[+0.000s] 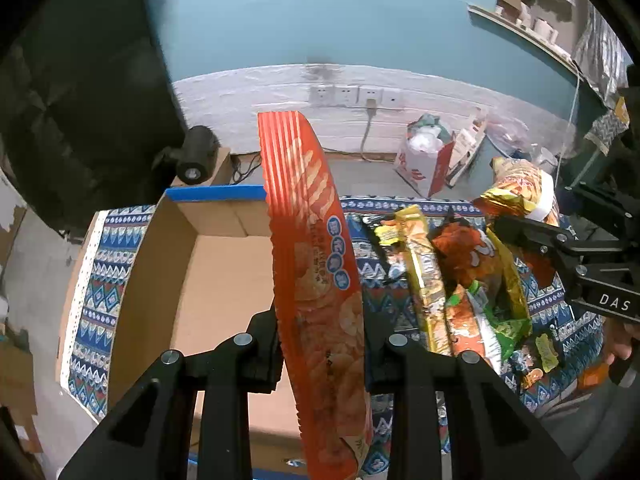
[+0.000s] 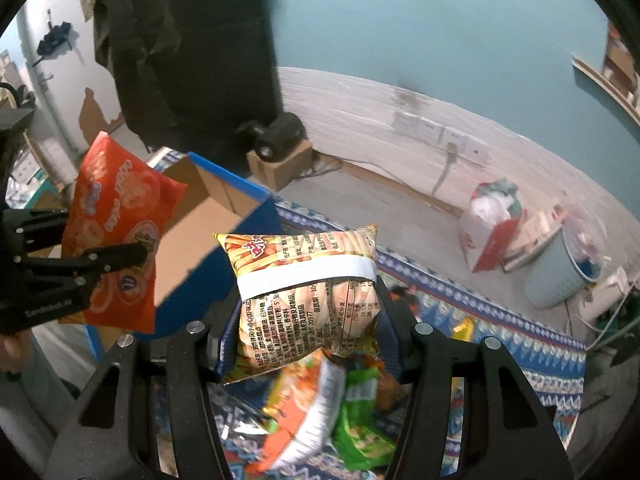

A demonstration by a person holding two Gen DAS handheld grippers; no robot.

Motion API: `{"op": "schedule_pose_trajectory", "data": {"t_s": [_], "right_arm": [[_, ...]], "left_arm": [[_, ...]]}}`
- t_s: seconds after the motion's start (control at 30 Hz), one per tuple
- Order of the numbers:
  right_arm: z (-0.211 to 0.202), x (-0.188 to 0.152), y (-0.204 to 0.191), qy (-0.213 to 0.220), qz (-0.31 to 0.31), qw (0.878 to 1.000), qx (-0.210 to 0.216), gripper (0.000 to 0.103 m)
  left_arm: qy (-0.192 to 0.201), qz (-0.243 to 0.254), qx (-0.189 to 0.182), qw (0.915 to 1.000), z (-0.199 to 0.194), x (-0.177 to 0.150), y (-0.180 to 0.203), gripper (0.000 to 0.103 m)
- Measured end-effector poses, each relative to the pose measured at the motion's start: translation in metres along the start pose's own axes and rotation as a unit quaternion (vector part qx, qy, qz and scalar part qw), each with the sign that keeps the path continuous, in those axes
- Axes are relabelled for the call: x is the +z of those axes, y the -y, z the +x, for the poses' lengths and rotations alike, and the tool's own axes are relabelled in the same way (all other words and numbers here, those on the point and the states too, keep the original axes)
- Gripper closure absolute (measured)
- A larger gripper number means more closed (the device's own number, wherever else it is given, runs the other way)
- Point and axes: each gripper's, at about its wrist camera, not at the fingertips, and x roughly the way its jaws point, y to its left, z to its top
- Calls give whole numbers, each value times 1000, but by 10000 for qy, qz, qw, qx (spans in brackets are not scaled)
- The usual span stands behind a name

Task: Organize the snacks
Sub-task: 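Carry both bags over the cardboard box and open both tools to drop them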

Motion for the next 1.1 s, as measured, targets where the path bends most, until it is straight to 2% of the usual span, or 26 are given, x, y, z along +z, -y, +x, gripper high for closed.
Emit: {"op": "schedule_pose_trajectory", "data": {"t_s": [0.47,0.7,0.97,1.1], "right_arm": [[42,41,-73,-77,-429,9983,392,47],[69,49,-102,-223,-609,9963,567,47],[104,49,-132,-499,-787,9932,694,47],[117,46,-144,-652,-890,9910,756,47]], "left_arm": [[-112,-492,255,9984,7,-18,-65,74],[-317,-760,451,9956,23,-30,-99,74],[-626,-894,710,9915,41,-41,-120,74],[-789,-1015,712,9891,48,-45,-129,70]]}}
